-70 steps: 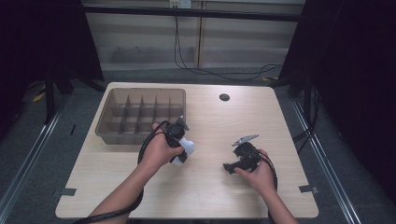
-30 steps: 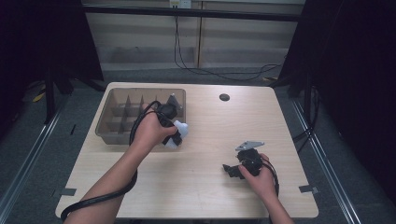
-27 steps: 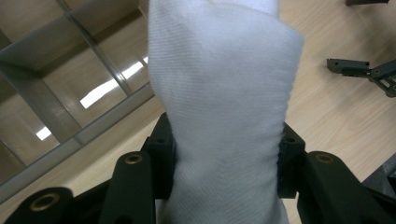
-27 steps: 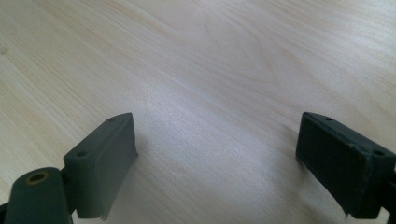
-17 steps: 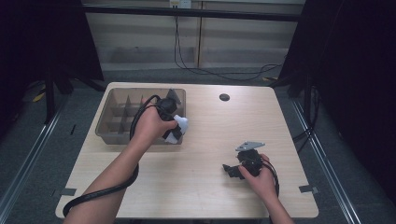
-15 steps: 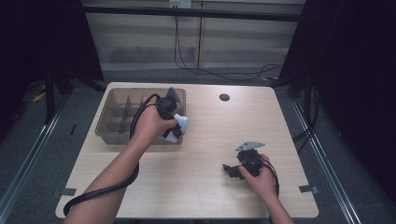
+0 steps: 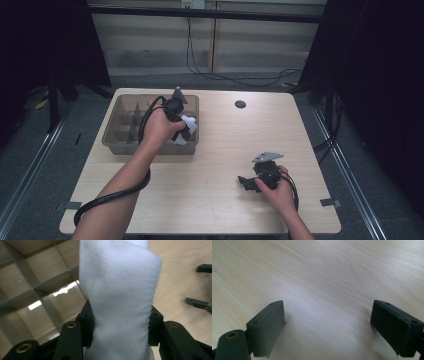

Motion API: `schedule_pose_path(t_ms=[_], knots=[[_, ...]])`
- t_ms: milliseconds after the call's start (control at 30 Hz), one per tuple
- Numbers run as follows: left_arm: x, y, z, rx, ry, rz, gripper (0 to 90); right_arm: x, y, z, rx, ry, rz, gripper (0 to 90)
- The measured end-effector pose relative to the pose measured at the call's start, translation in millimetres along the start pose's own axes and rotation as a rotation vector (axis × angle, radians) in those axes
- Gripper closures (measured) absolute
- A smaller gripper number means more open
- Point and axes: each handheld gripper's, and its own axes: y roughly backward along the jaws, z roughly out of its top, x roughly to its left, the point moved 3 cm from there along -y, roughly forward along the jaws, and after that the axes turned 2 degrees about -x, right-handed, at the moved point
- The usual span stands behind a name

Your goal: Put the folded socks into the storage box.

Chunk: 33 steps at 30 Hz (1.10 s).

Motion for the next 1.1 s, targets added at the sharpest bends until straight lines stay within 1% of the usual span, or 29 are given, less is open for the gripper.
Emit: schedule_pose_path(t_ms=[33,100,200,267,333,367,400,433,467,533,633,733,767,800,900,1000,1100], knots=[[1.0,-1.9,0.4,-0.003,0.014,-0.004,54.3,0.2,0.0,0.0,0.001,-0.001,0.000,11.8],[4.2,-5.8,1.2,-0.001,0.013,0.007,54.3,0.0,-0.2,0.1,-0.001,0.001,-0.001,11.8],[7.0,-12.8,2.5,-0.006,0.031,0.004,54.3,0.1,-0.3,0.2,-0.002,0.003,-0.001,11.8],[8.8,-16.2,3.8,-0.003,0.030,0.009,54.3,0.4,-0.4,0.1,-0.004,0.000,-0.001,11.8],[9.9,-19.4,5.3,-0.002,0.036,-0.001,54.3,0.4,-0.2,-0.2,-0.004,0.001,-0.003,11.8],[10.3,-20.7,6.0,-0.002,0.039,0.004,54.3,0.6,-0.1,-0.3,-0.005,-0.001,-0.003,11.8],[11.1,-21.7,6.8,0.004,0.033,0.006,54.3,0.5,-0.1,-0.5,-0.006,0.000,-0.003,11.8],[11.4,-22.8,7.7,0.000,0.042,0.002,54.3,0.4,-0.1,-0.5,-0.007,0.001,-0.003,11.8],[11.4,-24.0,8.5,-0.004,0.041,0.001,54.3,0.5,-0.1,-0.6,-0.008,0.000,-0.002,11.8],[10.9,-26.4,9.4,0.005,0.037,0.014,54.3,0.5,-0.1,-0.6,-0.008,0.000,-0.001,11.8],[10.6,-30.1,10.7,0.004,0.034,0.009,54.3,0.4,-0.2,-0.7,-0.010,0.002,0.000,11.8],[10.6,-34.2,11.7,-0.004,0.049,0.011,54.3,0.8,-0.1,-0.9,-0.011,-0.001,0.000,11.9],[11.3,-35.5,11.9,0.002,0.042,0.015,54.3,1.0,0.0,-0.9,-0.012,-0.001,0.000,11.9],[11.0,-37.1,12.1,-0.003,0.048,0.019,54.3,1.1,0.0,-1.0,-0.011,-0.001,0.000,11.9],[11.6,-40.3,12.7,0.000,0.052,0.013,54.2,1.5,0.0,-1.1,-0.013,-0.003,0.000,11.9],[11.6,-42.9,13.1,-0.008,0.069,0.013,54.1,2.0,0.0,-1.2,-0.014,-0.005,0.001,11.9],[11.9,-44.2,13.4,-0.004,0.066,0.019,54.1,2.3,-0.1,-1.3,-0.015,-0.007,0.001,11.9]])
